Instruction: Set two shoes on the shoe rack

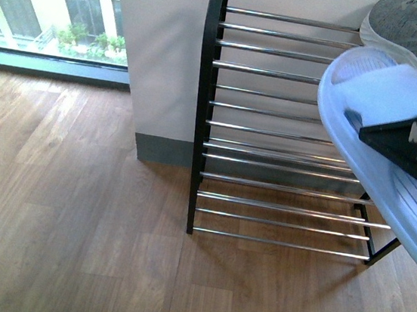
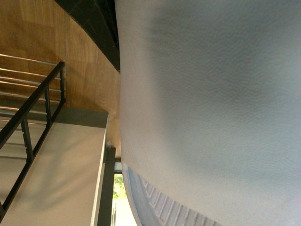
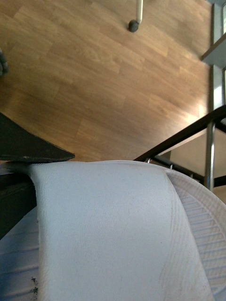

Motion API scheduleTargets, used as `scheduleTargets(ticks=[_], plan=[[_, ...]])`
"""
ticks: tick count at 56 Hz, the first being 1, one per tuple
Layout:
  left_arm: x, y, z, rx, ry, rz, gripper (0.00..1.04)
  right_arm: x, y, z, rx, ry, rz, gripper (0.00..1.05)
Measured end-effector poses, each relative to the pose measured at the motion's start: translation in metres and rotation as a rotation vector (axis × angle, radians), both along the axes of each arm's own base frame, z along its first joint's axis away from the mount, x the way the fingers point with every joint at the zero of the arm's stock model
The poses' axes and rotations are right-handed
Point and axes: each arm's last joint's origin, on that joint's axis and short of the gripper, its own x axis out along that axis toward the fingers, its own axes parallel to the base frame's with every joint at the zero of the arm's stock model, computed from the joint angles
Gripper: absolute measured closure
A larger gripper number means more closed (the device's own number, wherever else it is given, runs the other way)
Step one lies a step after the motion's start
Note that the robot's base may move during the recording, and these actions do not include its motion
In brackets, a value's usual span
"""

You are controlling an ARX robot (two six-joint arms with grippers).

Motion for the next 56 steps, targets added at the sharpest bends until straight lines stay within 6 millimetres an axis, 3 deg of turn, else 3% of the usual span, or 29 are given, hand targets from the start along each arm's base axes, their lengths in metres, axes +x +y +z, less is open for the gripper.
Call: scheduleTargets(ticks=[10,19,35,48,56], plan=[[0.000,0.000,0.000,0.000,0.000,0.000,1.03,0.021,0.015,0.027,0.004,-0.102,0.004,1.03],[0.000,0.000,0.000,0.000,0.000,0.000,1.03,0.064,0.025,0.040,-0.017,-0.146,-0.027,1.03],[0.000,0.000,0.000,0.000,0.000,0.000,1.03,0.150,0.026,0.032,-0.026,-0.059,-0.085,1.03],[0.000,0.000,0.000,0.000,0.000,0.000,1.03,0.217,0.012,0.022,-0.028,-0.002,-0.192,1.03],[0.000,0.000,0.000,0.000,0.000,0.000,1.03,0.240,0.000,0.015,-0.025,0.029,-0.246,1.03]])
